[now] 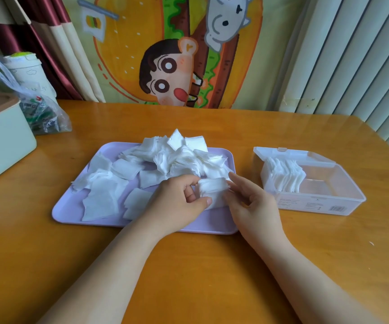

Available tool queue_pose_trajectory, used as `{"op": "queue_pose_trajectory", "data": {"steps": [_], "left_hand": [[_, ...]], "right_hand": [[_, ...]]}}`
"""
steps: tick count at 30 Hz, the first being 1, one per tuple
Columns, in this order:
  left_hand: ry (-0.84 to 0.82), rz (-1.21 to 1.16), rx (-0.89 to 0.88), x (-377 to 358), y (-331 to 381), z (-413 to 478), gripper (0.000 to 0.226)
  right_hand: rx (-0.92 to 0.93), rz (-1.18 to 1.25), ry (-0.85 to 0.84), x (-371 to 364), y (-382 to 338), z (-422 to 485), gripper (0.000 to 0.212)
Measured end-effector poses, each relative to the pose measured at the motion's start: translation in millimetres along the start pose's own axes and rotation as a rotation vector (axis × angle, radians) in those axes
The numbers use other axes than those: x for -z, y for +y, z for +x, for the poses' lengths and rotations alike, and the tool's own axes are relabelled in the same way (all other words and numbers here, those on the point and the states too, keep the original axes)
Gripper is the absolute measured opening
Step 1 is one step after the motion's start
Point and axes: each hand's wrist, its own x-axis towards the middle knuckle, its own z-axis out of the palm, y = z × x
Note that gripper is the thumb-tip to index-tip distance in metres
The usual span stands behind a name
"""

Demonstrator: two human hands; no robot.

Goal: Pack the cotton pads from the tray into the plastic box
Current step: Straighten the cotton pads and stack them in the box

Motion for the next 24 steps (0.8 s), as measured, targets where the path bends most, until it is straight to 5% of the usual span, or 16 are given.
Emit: {"op": "queue_pose_trajectory", "data": {"steps": [7, 14, 17, 21, 24], "left_hand": [[0.025, 0.175, -0.126, -12.2, 2.4, -4.5, 0.014], [-0.103, 0.073, -0.136, -2.9, 1.4, -3.7, 0.003], [-0.040, 0.091, -0.069, 6.6, 6.5, -6.9, 0.026], [0.150, 0.515, -0.008, 41.5, 13.4, -11.4, 0.028], [0.141, 0.789, 0.119, 57.4, 6.9, -27.1, 0.027]], "right_hand": [[0.169, -0.162, -0.014, -11.2, -1.6, -10.4, 0.043], [0.372, -0.222, -0.097, -10.5, 5.5, -4.5, 0.058], [0.359, -0.229, -0.074, -10.9, 4.9, -4.9, 0.053], [0.315, -0.203, -0.015, -8.6, 0.4, -7.3, 0.047], [0.218, -0.161, -0.040, -5.0, -2.3, -8.8, 0.054]]}}
